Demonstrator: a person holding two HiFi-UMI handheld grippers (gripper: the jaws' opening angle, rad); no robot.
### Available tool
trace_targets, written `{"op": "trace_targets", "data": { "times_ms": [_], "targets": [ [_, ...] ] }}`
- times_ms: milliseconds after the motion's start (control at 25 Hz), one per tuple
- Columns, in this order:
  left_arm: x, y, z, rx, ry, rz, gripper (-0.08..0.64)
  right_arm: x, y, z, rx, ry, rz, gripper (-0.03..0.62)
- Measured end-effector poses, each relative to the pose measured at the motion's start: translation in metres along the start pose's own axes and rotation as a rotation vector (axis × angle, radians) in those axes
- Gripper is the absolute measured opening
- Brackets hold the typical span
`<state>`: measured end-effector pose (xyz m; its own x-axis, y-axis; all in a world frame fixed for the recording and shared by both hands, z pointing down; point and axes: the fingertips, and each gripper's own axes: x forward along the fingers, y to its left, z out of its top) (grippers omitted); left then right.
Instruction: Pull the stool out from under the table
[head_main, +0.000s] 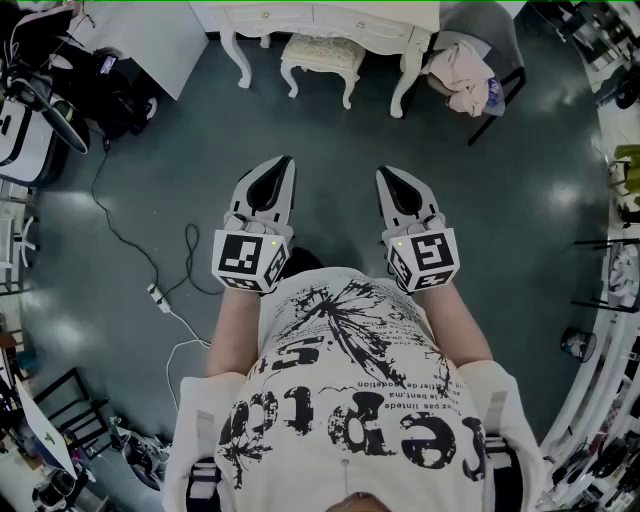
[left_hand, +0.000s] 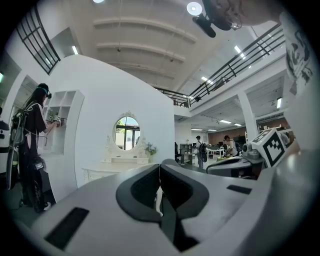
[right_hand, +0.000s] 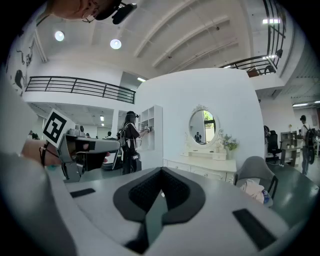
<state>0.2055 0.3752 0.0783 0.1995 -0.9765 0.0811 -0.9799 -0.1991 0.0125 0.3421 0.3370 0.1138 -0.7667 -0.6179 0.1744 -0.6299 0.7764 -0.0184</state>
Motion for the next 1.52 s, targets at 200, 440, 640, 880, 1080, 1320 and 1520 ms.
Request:
{"op": "trace_targets", "data": {
  "times_ms": [200,440,640,880,1080,1320,1520],
  "targets": [
    [-0.001,-0.001,0.004,0.005,-0.006,0.001,0.020,-0.002,0.003,0.001,-0.001,-0.002,0.006,0.017],
    [-0.001,-0.002,0.002,0.000,0.000,0.004,0.020,-0.005,0.002,-0.002,0.007,-0.003,0.011,0.017],
    [0.000,-0.003,0.001,-0.006,0.005,0.006,0.020,-0.007,-0.003,-0.003,0.041,-0.013,-0.016,0.017],
    [0.007,0.002,-0.005,-0.023,0.025,0.016,0.020,0.001,-0.010,-0.003,0.050,-0.018,-0.024,0.022],
    [0.011,0.008,-0.013,-0.025,0.049,0.027,0.020,0.013,-0.016,-0.012,0.066,-0.001,-0.018,0.222],
    [0.022,0.031,-0.024,-0.025,0.074,0.038,0.020,0.038,-0.026,-0.021,0.076,0.010,-0.032,0.241],
    [0.044,0.068,-0.038,-0.035,0.092,0.035,0.020,0.078,-0.031,-0.031,0.088,0.026,-0.042,0.241]
  ]
}}
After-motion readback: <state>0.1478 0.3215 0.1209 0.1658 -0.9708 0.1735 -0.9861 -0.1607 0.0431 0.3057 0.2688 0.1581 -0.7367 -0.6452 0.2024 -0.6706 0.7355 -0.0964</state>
